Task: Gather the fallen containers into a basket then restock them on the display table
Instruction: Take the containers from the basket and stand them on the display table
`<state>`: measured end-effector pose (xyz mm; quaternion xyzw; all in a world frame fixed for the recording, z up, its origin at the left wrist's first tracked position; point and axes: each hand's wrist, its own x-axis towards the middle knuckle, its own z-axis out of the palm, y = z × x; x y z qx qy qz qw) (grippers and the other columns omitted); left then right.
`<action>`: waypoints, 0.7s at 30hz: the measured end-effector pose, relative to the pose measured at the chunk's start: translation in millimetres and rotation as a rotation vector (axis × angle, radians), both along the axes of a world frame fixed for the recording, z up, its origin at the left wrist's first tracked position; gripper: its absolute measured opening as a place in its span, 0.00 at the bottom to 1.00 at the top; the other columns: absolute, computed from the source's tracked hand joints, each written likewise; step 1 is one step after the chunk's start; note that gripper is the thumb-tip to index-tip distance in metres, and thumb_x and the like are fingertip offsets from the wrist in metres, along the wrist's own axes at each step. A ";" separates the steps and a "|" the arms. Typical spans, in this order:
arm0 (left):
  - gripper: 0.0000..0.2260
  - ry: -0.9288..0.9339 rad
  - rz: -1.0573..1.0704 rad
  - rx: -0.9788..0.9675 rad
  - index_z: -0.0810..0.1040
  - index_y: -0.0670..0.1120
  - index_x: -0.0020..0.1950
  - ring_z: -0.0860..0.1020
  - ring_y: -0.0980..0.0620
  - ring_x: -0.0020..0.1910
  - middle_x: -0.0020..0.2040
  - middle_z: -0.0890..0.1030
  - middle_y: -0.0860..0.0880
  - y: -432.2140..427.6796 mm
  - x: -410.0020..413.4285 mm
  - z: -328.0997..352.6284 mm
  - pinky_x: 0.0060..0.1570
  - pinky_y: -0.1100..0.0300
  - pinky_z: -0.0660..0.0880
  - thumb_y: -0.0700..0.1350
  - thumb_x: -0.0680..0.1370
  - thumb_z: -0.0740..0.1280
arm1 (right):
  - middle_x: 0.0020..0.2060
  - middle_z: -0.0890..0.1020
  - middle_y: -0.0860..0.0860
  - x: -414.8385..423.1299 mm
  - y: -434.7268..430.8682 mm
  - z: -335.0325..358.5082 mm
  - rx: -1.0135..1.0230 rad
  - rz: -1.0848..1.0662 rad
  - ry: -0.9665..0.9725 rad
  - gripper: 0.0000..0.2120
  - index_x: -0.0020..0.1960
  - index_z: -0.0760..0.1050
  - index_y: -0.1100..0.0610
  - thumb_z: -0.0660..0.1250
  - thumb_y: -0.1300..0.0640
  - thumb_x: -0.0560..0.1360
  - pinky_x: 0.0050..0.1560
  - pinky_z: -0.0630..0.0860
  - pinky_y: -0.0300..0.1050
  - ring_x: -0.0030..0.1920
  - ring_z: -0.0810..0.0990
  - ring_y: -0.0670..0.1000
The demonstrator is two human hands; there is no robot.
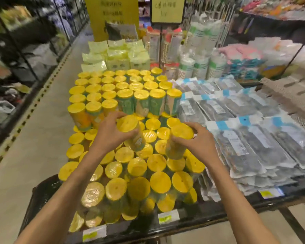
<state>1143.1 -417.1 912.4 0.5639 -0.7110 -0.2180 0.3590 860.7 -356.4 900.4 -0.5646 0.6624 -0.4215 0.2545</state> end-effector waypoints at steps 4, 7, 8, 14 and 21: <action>0.30 -0.100 0.018 0.011 0.74 0.49 0.65 0.71 0.56 0.56 0.59 0.73 0.53 -47.4 3.1 -4.3 0.52 0.60 0.68 0.57 0.67 0.78 | 0.57 0.81 0.45 5.2 -53.9 -1.8 0.009 0.081 0.076 0.35 0.64 0.76 0.49 0.79 0.37 0.61 0.55 0.79 0.49 0.56 0.80 0.47; 0.32 -0.162 -0.008 0.024 0.73 0.49 0.67 0.72 0.53 0.59 0.62 0.73 0.50 -77.8 4.4 -6.7 0.54 0.60 0.69 0.58 0.67 0.78 | 0.59 0.80 0.46 11.8 -88.4 -4.7 0.028 0.117 0.145 0.35 0.66 0.75 0.49 0.79 0.40 0.63 0.55 0.77 0.46 0.57 0.78 0.48; 0.33 -0.181 -0.019 0.026 0.73 0.48 0.67 0.72 0.52 0.61 0.63 0.73 0.50 -87.7 4.7 -6.8 0.55 0.59 0.70 0.58 0.67 0.78 | 0.60 0.79 0.46 14.5 -99.3 -6.0 0.038 0.134 0.166 0.35 0.66 0.74 0.50 0.79 0.40 0.63 0.55 0.77 0.46 0.58 0.77 0.48; 0.34 -0.301 -0.044 0.030 0.74 0.48 0.66 0.72 0.52 0.60 0.61 0.73 0.49 -139.6 4.1 -6.2 0.54 0.61 0.68 0.58 0.65 0.79 | 0.63 0.79 0.48 30.4 -157.8 -6.3 0.075 0.217 0.272 0.38 0.69 0.73 0.52 0.79 0.39 0.63 0.56 0.75 0.47 0.61 0.77 0.51; 0.36 -0.390 -0.036 0.056 0.75 0.48 0.67 0.74 0.49 0.61 0.61 0.75 0.48 -182.9 4.4 -8.2 0.57 0.55 0.72 0.61 0.65 0.78 | 0.64 0.78 0.50 50.3 -218.8 -4.6 0.099 0.268 0.328 0.40 0.70 0.72 0.54 0.79 0.39 0.63 0.59 0.76 0.49 0.63 0.76 0.52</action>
